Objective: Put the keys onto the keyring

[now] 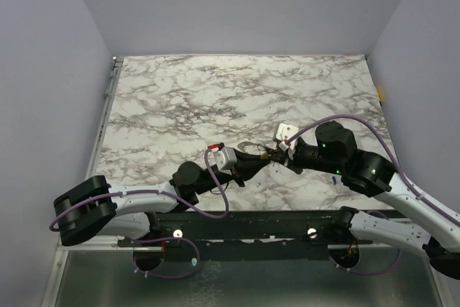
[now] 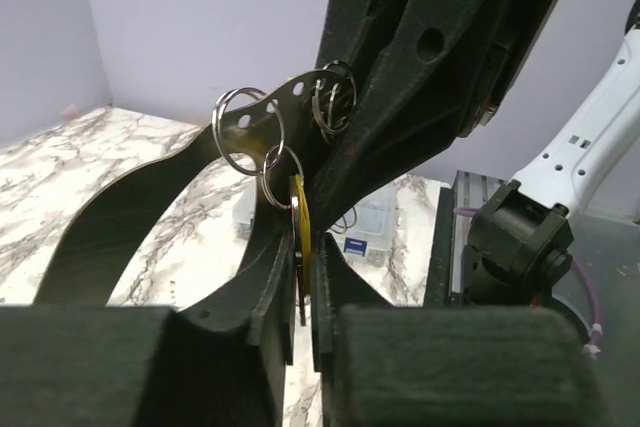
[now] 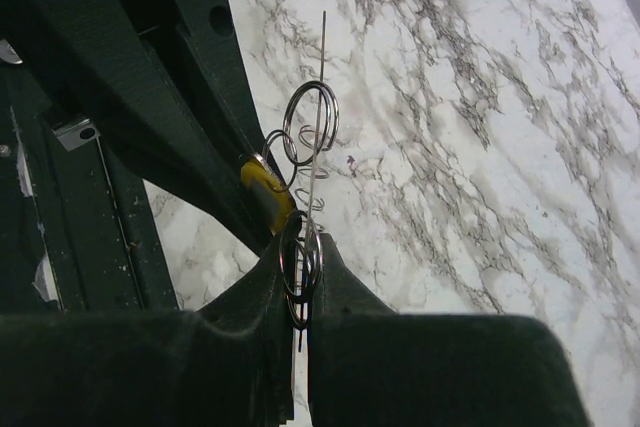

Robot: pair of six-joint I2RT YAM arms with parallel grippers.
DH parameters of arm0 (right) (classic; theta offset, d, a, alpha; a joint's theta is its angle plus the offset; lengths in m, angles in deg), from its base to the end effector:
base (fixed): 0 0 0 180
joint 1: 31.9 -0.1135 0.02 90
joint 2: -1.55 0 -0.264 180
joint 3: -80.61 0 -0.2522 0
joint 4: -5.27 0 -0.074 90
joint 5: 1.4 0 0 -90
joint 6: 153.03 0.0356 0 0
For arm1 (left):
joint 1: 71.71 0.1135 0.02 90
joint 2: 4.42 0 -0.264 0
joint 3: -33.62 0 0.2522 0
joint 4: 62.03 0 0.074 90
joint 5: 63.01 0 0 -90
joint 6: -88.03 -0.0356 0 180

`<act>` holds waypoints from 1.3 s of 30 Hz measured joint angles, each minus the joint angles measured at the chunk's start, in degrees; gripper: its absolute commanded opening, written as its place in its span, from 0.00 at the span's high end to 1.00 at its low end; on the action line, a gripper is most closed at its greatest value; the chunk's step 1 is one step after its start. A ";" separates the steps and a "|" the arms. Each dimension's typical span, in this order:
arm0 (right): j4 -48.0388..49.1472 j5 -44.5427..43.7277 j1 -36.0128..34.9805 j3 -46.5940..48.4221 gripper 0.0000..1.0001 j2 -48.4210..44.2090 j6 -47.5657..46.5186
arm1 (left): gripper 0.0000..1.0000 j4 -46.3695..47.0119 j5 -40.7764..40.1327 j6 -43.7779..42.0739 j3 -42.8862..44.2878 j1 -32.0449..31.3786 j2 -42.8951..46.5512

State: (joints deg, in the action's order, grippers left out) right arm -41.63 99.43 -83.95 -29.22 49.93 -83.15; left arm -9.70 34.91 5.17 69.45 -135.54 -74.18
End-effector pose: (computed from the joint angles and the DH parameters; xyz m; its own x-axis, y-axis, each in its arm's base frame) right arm 0.1039 0.1441 0.3582 0.0574 -0.4758 -0.8777 -0.9153 0.3261 -0.2366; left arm 0.1022 -0.2190 0.2549 0.0205 -0.3208 -0.9469 0.9566 0.2818 -0.0748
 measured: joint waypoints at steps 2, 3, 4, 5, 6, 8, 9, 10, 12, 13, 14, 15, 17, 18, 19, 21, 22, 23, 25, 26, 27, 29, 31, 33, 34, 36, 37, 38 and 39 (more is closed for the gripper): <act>-0.11 -0.07 0.00 0.00 1.00 -0.13 0.00 | 0.99 0.07 -0.59 -0.02 0.00 0.00 0.00; -0.11 -0.07 0.00 -0.02 1.00 -0.17 -0.02 | 1.00 0.13 -0.74 -0.02 0.00 0.00 0.00; -0.11 -0.22 0.02 -0.02 1.00 -0.17 0.00 | 1.00 0.26 -0.87 0.17 0.00 -0.04 0.02; -0.11 -0.28 0.02 -0.02 1.00 -0.17 0.00 | 1.00 0.26 -0.90 0.28 0.00 -0.04 0.09; -0.11 -0.46 0.02 -0.02 1.00 -0.17 0.00 | 1.00 0.26 -0.92 0.33 0.00 -0.07 0.15; -0.09 -0.96 0.02 -0.02 1.00 -0.17 0.00 | 1.00 0.22 -0.92 0.72 0.00 -0.07 0.35; -0.02 -1.29 0.02 -0.09 1.00 -0.17 0.00 | 1.00 0.11 -0.92 1.01 0.00 -0.07 0.52; 0.04 -1.70 0.02 -0.24 1.00 -0.17 0.00 | 1.00 -0.37 -0.94 1.51 0.00 -0.07 0.94; 0.07 -2.78 0.02 -0.70 1.00 -0.20 0.02 | 1.00 -2.60 -0.94 2.80 0.00 -0.07 2.23; 0.13 -3.28 0.02 -1.07 1.00 -0.20 0.02 | 1.00 -3.96 -0.94 3.28 0.07 -0.07 2.93; 0.31 -3.72 0.02 -1.51 1.00 -0.24 0.04 | 1.00 -6.27 -0.94 4.20 0.33 -0.07 3.91; 0.48 -4.04 0.02 -2.05 1.00 -0.33 0.11 | 1.00 -8.48 -0.92 4.96 0.68 -0.07 4.90; 0.55 -4.55 0.02 -3.06 1.00 -0.46 0.22 | 1.00 -12.02 -0.94 6.47 1.03 -0.17 6.99; 0.59 -4.63 0.02 -3.48 1.00 -0.50 0.39 | 1.00 -13.84 -1.01 7.17 1.07 -0.17 8.20; 0.66 -4.66 0.00 -3.85 1.00 -0.50 0.57 | 1.00 -16.35 -1.20 7.87 1.20 -0.20 9.79; 1.16 -4.63 -0.13 -4.50 0.99 -0.50 0.98 | 1.00 -21.70 -1.79 8.90 2.12 -0.22 12.41; 1.55 -4.63 -0.13 -4.76 1.00 -0.50 1.16 | 1.00 -23.96 -2.08 9.25 2.69 -0.22 13.38; 2.10 -4.63 -0.13 -4.98 1.00 -0.50 1.31 | 1.00 -27.23 -2.58 9.60 3.58 -0.22 14.38; 2.91 -4.66 -0.13 -5.38 1.00 -0.48 1.68 | 1.00 -32.89 -3.28 9.88 5.62 -0.26 15.65; 3.23 -4.68 -0.11 -5.55 0.99 -0.44 1.90 | 1.00 -35.91 -3.56 9.97 6.82 -0.28 15.93; 3.54 -4.70 -0.11 -5.70 0.99 -0.39 2.08 | 1.00 -41.18 -4.00 10.03 9.49 -0.33 15.82; 3.67 -4.68 -0.11 -5.92 0.98 -0.22 2.32 | 1.00 -48.41 -4.57 10.01 14.23 -0.39 14.82; 3.72 -4.57 -0.09 -6.10 0.97 0.15 2.58 | 1.00 -56.92 -5.14 9.75 20.44 -0.39 12.59; 3.72 -4.17 -0.09 -6.29 0.97 0.48 2.60 | 1.00 -63.93 -6.27 9.33 24.81 -0.39 10.62; 3.69 -3.82 -0.07 -6.45 0.97 0.48 2.56 | 1.00 -67.12 -6.93 9.07 26.47 -0.42 9.84; 3.56 -2.89 -0.07 -6.99 0.97 0.42 2.49 | 1.00 -72.50 -8.26 8.22 28.63 -0.42 8.92; 3.41 -2.32 -0.07 -7.26 0.98 0.37 2.45 | 1.00 -76.37 -9.05 7.65 29.86 -0.42 8.61; 3.23 -1.81 -0.07 -7.50 0.99 0.31 2.25 | 1.00 -78.79 -9.70 7.08 30.69 -0.42 8.48; 3.10 -1.36 -0.07 -7.72 0.99 0.20 2.05 | 1.00 -81.99 -10.27 6.34 31.89 -0.42 8.41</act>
State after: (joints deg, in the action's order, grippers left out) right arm -38.53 98.08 -84.02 -36.94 50.13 -81.09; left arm -91.69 24.64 11.51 101.34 -135.96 -65.76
